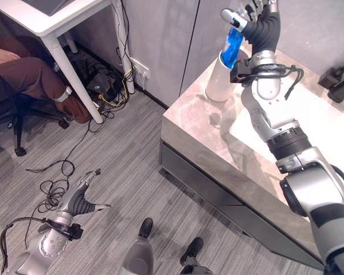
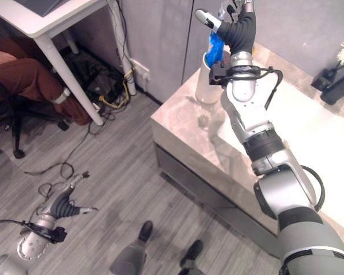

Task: Put brush and paste in cup on sink, flatten towel.

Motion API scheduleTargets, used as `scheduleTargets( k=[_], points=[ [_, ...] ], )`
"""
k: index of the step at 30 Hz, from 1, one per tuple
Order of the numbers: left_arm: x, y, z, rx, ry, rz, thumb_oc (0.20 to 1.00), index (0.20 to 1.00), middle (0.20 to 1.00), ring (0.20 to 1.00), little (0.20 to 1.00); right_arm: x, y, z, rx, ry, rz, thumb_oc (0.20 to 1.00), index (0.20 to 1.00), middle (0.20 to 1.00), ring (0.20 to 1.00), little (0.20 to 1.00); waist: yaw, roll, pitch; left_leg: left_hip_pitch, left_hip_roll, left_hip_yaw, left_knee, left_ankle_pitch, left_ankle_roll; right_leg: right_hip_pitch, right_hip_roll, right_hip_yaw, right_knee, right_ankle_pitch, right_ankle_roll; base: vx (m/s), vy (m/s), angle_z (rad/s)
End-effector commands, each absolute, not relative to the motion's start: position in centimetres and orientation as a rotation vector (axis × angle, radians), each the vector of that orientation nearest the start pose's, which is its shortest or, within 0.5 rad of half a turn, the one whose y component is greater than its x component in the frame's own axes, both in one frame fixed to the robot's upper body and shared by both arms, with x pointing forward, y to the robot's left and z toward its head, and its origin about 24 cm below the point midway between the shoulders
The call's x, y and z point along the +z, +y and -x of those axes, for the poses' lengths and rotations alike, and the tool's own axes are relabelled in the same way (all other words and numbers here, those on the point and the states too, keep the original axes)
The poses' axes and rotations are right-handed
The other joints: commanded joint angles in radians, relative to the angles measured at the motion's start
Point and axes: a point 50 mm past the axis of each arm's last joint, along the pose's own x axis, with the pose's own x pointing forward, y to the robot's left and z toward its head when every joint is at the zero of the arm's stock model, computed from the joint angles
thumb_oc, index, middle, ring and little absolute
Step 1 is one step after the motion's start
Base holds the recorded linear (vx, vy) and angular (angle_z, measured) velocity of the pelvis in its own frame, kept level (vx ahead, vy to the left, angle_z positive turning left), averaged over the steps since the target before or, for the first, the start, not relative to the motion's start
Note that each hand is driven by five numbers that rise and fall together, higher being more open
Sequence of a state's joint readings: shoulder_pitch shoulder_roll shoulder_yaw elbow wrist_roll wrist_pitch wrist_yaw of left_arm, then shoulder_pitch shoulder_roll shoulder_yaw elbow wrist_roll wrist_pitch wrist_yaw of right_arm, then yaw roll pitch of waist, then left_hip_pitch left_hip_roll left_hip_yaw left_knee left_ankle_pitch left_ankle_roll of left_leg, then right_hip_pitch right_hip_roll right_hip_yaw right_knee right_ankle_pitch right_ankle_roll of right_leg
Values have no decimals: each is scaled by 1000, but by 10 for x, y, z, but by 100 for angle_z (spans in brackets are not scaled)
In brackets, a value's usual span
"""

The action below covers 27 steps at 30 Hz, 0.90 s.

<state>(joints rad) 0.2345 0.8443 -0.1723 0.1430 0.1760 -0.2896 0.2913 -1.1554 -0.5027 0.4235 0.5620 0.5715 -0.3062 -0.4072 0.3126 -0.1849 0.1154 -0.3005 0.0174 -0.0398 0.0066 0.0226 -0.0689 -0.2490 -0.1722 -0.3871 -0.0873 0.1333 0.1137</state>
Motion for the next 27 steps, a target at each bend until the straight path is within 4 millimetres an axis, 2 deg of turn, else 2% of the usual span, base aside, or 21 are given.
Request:
scheduleTargets(
  k=[1,6,9,12,17,19,20,22,23,24,26,27],
  points=[
    [44,281,-197,-42,-34,-953,1000,1000,1000,1000,1000,353,-144,-362,-50,-932,0,1000,1000,1000,1000,1000,16,-32,14,-5,-36,-61,-94,71,41,133,-111,19,0,142,111,0,0,0],
    [40,278,-198,-60,-24,-947,1000,1000,1000,1000,1000,351,-145,-358,-62,-950,13,1000,1000,1000,1000,1000,14,-30,6,6,-34,-58,-94,68,41,143,-111,21,0,139,110,0,0,0],
    [37,276,-199,-92,-14,-966,1000,1000,1000,1000,1000,352,-157,-349,-119,-1001,38,1000,1000,1000,1000,1000,10,-25,-11,31,-35,-57,-94,59,42,172,-111,17,0,140,109,3,-24,0],
    [36,275,-199,-106,-13,-972,1000,1000,1000,1000,1000,351,-160,-346,-130,-1018,42,1000,1000,1000,1000,1000,10,-25,-15,37,-36,-59,-94,58,42,180,-111,14,0,141,110,0,0,0],
    [31,269,-200,-158,-4,-999,1000,1000,1000,1000,1000,347,-178,-315,-196,-1156,85,1000,1000,1000,1000,1000,-15,-17,-48,83,-26,-56,-94,47,42,228,-102,13,0,117,108,8,-3,2],
    [27,267,-197,-166,6,-1003,1000,1000,1000,1000,1000,338,-192,-298,-249,-1210,119,1000,1000,1000,1000,1000,-34,-13,-64,107,-20,-43,-94,40,42,241,-99,21,0,104,108,0,0,0],
    [26,267,-197,-170,8,-1005,1000,1000,1000,1000,1000,336,-193,-297,-252,-1208,119,1000,1000,1000,1000,1000,-31,-14,-64,109,-19,-42,-94,40,42,243,-99,22,0,103,107,0,0,0],
    [21,267,-192,-166,32,-996,1000,1000,1000,1000,1000,329,-212,-281,-320,-1244,167,1000,1000,1000,1000,1000,-53,-10,-75,126,-10,-26,-94,35,41,248,-95,30,0,85,106,-17,26,-18],
    [13,267,-185,-150,77,-973,1000,1000,1000,1000,1000,312,-227,-275,-376,-1212,173,1000,1000,1000,1000,1000,-64,-10,-85,140,-6,-18,-94,29,44,254,-91,37,0,78,104,-18,23,-22],
    [12,267,-185,-154,81,-975,1000,1000,1000,1000,1000,310,-228,-274,-378,-1208,173,1000,1000,1000,1000,1000,-61,-12,-87,142,-6,-17,-94,28,44,256,-90,37,0,78,104,-8,17,-22],
    [7,272,-177,-99,120,-929,1000,1000,1000,1000,1000,293,-254,-264,-477,-1152,262,1000,1000,1000,1000,1000,-83,-15,-93,154,-6,-7,-94,23,51,255,-86,54,0,83,105,-6,13,-25],
    [7,272,-176,-103,123,-930,1000,1000,1000,1000,1000,291,-254,-263,-479,-1149,264,1000,1000,1000,1000,1000,-79,-16,-95,156,-6,-5,-94,22,52,255,-86,56,0,83,105,-27,26,-16]
  ],
)
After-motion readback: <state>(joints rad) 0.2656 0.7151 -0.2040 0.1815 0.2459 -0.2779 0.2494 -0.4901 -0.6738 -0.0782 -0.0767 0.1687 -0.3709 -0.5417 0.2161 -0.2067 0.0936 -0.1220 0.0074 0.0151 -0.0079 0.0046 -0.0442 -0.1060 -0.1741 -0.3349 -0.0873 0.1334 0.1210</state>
